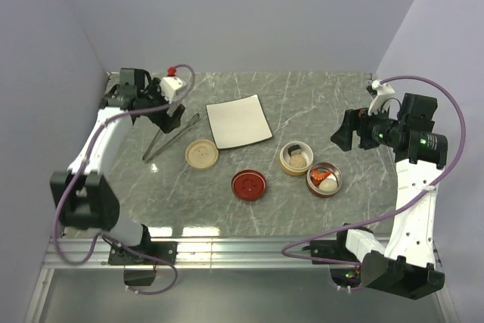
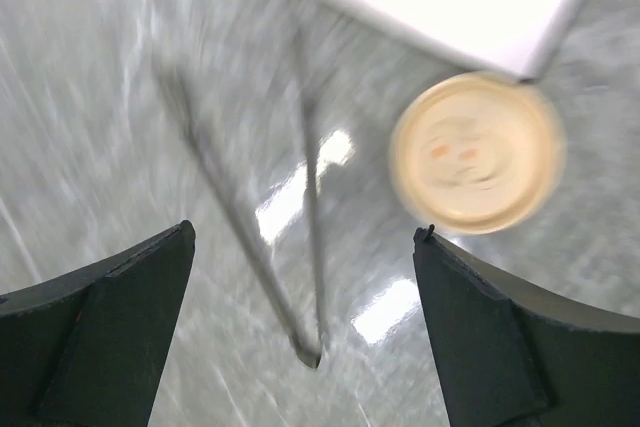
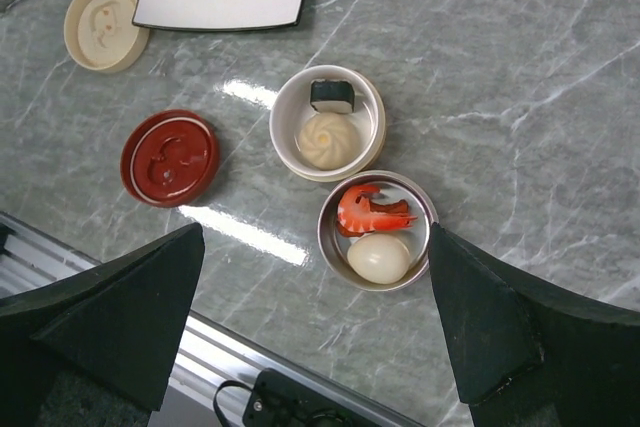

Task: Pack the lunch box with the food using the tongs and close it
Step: Put down the clamp, then pick up the lid of the lunch box with the left arm

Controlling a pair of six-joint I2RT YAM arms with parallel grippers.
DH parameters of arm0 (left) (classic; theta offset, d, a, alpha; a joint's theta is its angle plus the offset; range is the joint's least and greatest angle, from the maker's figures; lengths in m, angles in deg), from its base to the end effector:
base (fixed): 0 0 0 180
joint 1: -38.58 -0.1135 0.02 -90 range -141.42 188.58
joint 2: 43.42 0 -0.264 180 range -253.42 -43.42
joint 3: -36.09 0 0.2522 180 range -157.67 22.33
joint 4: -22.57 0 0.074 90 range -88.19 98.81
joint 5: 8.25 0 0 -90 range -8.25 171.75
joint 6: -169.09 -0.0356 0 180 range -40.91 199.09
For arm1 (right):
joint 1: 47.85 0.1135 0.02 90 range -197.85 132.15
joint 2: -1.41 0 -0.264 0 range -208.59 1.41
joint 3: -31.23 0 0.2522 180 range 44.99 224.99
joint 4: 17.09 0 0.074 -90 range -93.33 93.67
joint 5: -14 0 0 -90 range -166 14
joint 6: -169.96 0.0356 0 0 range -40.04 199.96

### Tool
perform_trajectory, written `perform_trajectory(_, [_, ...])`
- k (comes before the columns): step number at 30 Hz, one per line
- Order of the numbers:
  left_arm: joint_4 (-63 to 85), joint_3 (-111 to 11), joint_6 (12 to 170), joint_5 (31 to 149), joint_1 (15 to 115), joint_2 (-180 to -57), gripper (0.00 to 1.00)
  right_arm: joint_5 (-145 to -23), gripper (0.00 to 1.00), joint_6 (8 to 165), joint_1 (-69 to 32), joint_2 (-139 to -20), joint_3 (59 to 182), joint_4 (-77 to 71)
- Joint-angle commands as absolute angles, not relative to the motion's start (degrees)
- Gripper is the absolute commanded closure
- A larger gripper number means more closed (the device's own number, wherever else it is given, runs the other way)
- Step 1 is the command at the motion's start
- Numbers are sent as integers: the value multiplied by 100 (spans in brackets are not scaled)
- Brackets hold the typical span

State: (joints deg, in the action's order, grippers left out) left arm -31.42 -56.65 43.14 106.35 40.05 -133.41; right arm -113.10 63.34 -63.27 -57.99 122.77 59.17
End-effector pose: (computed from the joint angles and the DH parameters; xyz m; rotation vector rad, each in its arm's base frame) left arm 0.3380 -0.0235 0.3067 0.9307 2.1824 -0.2460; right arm 0.1722 -0.0252 0.4036 -0.3313 2.1690 0.4469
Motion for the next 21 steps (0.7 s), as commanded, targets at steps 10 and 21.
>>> perform_trajectory(10, [-1301,-2744,3101,10340,6580,-10627,8,-11467,0,6370,-6367,-5678,12269,5854])
perform_trajectory(21, [-133,-1090,2204,9591,8919,-10212,20,-11467,0,6414,-6358,-5625,12058,5749])
